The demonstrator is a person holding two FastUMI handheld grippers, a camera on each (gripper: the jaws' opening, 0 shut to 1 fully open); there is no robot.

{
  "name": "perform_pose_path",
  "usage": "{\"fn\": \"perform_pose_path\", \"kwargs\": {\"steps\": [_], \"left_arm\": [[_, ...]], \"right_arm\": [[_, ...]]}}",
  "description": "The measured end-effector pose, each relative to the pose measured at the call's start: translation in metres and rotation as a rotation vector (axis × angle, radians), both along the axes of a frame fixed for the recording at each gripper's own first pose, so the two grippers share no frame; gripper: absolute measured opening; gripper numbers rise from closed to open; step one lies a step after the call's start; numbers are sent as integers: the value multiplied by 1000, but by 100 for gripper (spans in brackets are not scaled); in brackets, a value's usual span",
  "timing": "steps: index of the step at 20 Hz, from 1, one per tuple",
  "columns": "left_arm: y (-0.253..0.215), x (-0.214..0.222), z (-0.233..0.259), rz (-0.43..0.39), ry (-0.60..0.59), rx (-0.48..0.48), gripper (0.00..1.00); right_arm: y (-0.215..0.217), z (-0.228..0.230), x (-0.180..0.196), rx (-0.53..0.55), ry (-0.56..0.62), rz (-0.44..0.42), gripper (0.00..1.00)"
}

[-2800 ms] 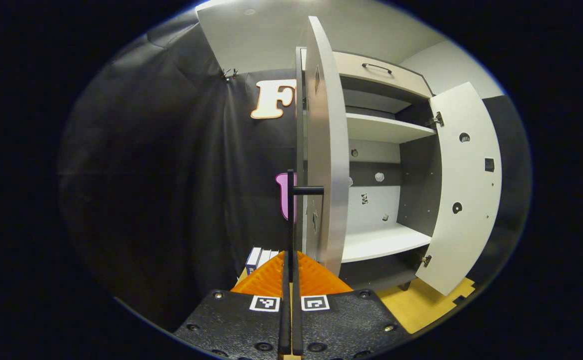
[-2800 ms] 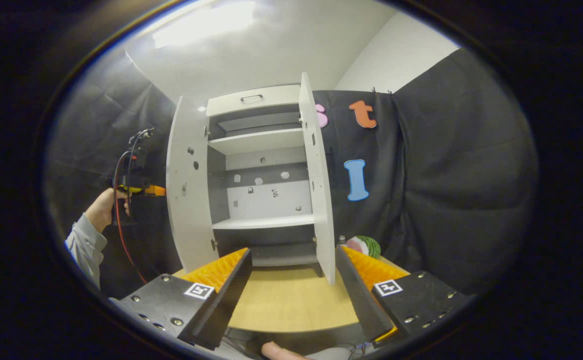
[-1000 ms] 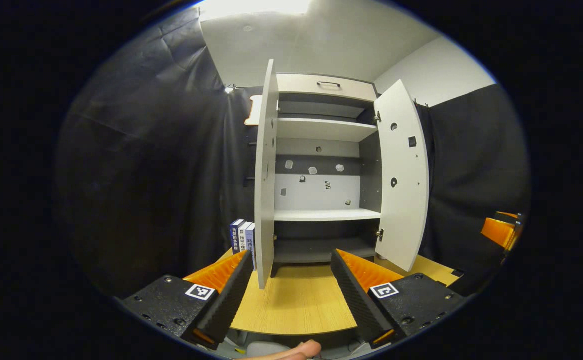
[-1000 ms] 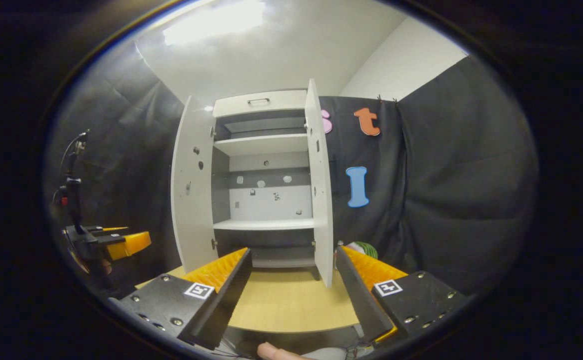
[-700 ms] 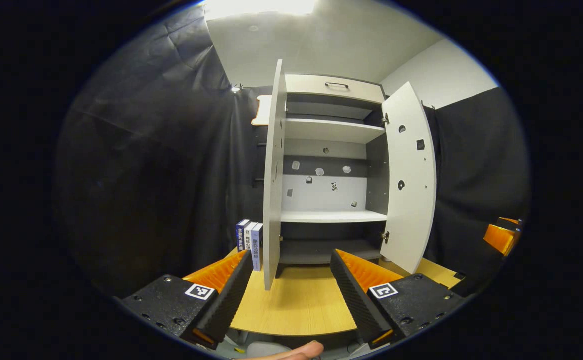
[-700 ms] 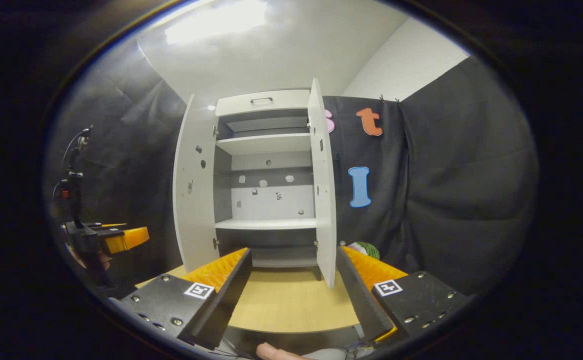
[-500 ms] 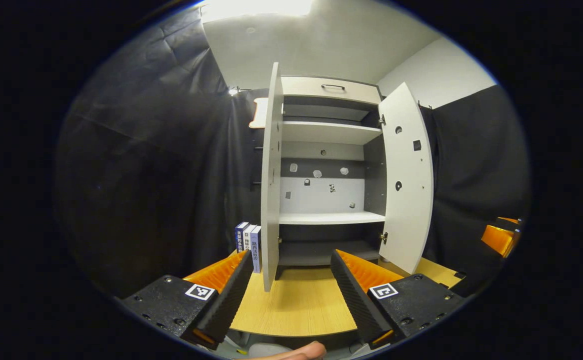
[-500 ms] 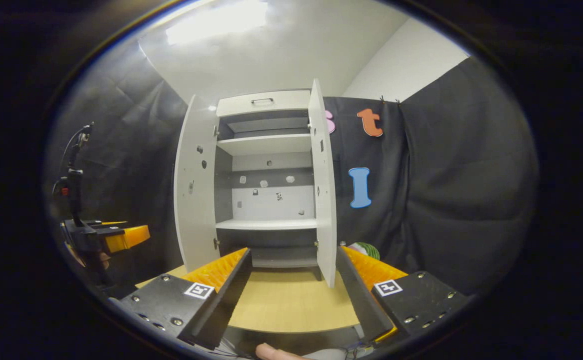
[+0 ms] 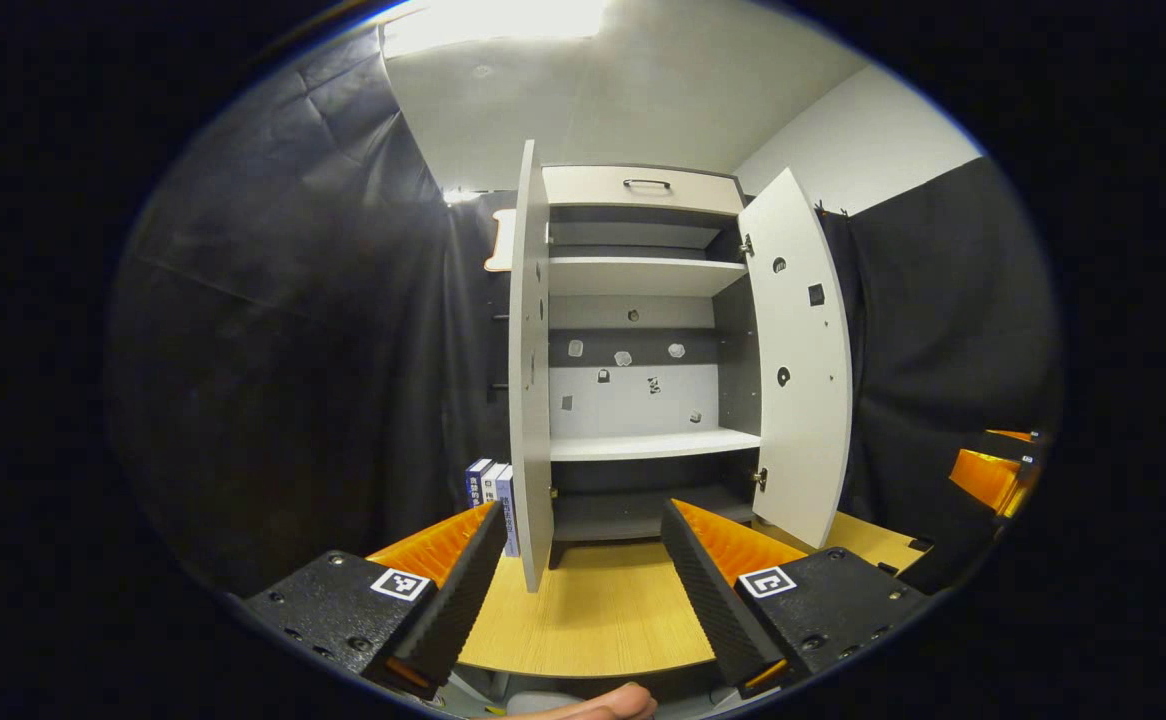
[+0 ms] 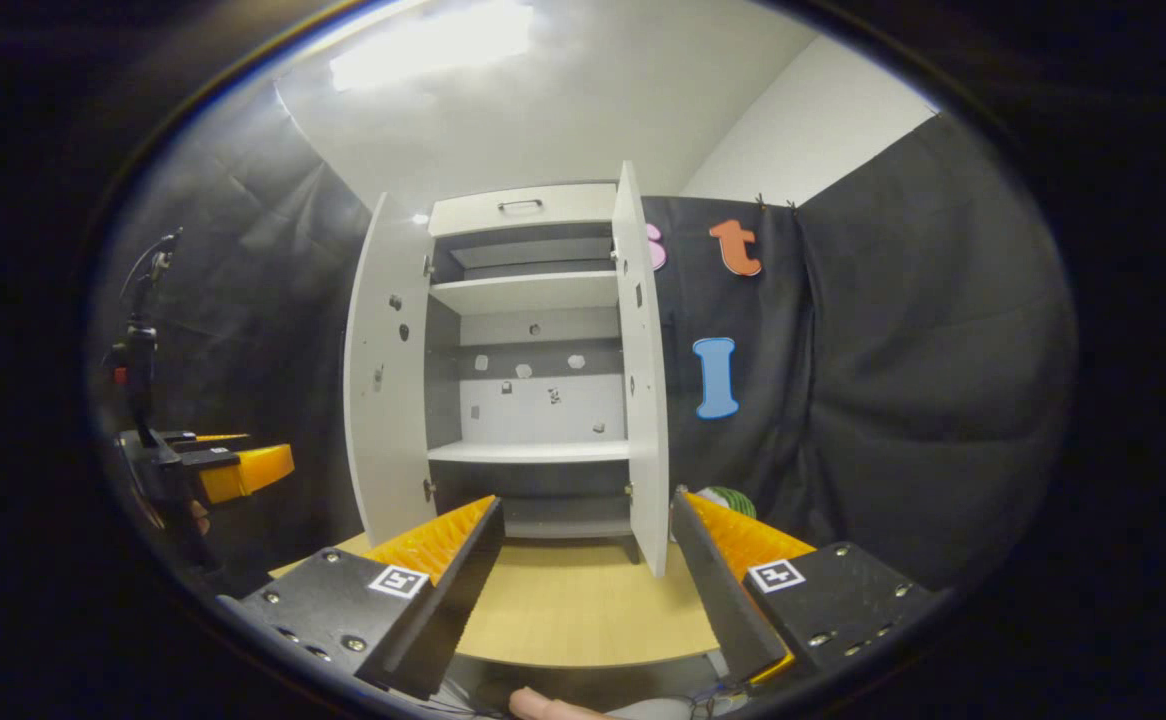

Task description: Open the right door of the double-door shoe cabinet with the right hand, and open the left door with the left hand.

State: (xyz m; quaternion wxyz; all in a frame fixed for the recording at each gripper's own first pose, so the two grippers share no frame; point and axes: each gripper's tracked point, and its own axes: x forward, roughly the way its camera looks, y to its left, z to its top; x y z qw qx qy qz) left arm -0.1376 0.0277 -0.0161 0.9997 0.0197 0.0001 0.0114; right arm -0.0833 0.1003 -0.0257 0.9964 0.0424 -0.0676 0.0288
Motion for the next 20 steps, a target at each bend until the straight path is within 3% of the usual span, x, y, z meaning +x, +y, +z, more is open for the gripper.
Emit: {"fn": "perform_pose_path", "kwargs": {"steps": [14, 20], "left_arm": [[-7, -1, 2, -19, -5, 4, 96], [3, -2, 4, 16, -5, -4, 97]], "right_arm": [[-7, 2, -1, 0, 0, -13, 100], [-10, 7, -6, 3, -18, -17, 100]]}}
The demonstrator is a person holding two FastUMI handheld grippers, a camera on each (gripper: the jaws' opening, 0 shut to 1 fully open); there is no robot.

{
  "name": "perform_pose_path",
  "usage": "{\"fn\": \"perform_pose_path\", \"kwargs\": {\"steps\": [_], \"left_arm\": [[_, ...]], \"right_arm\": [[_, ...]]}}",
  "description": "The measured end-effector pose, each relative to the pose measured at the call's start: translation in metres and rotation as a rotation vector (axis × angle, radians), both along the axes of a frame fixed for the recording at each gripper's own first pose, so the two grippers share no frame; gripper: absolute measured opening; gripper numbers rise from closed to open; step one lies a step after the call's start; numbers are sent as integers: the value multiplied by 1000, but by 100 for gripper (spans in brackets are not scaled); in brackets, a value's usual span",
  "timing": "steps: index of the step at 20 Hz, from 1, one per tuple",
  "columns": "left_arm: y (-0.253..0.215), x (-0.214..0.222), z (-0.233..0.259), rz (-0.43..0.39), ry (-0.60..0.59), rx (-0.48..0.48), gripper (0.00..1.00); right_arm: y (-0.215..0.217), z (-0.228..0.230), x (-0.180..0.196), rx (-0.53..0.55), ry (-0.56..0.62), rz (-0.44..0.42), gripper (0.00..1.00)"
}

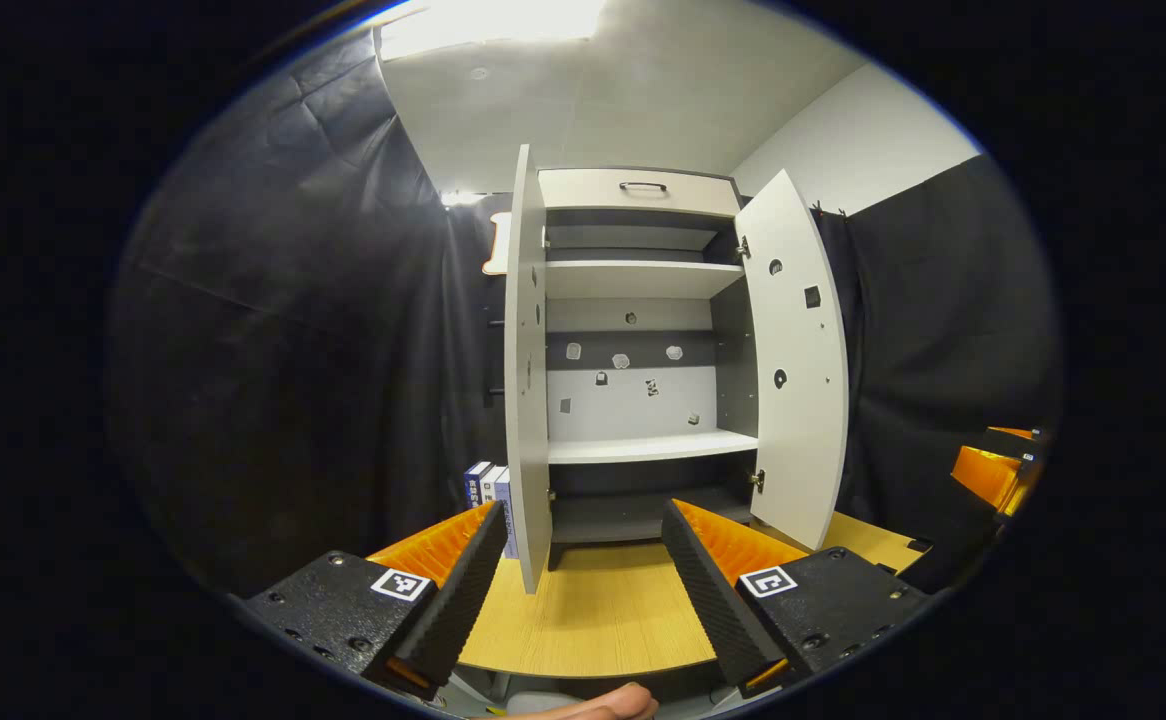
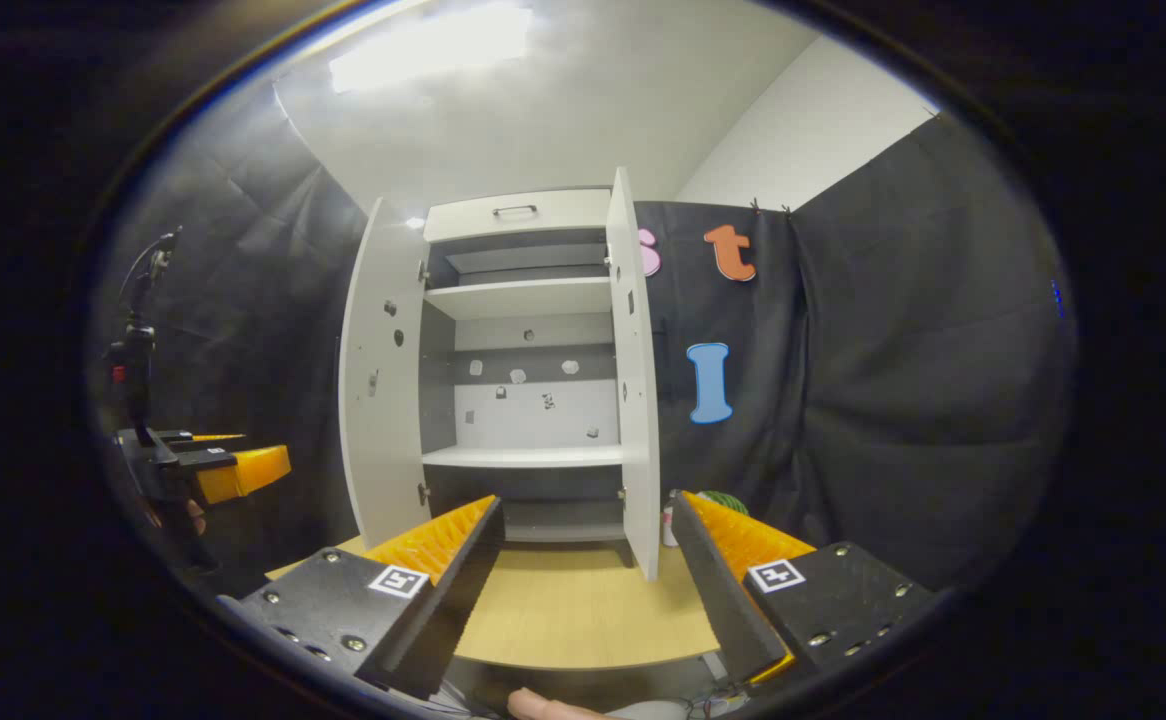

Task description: Open the right door of the double-door shoe cabinet with the right hand, and open the left door with the left hand.

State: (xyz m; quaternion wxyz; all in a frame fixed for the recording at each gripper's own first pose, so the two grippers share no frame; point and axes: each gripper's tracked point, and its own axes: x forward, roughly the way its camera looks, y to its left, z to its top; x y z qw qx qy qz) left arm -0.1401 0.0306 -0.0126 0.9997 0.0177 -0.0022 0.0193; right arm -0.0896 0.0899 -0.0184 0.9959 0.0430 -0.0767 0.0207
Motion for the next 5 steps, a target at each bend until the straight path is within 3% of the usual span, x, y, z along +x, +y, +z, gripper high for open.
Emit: {"fn": "perform_pose_path", "kwargs": {"steps": [5], "left_arm": [[3, -2, 0, 3, -4, -11, 96]], "right_arm": [[1, -1, -1, -9, -2, -7, 100]]}}
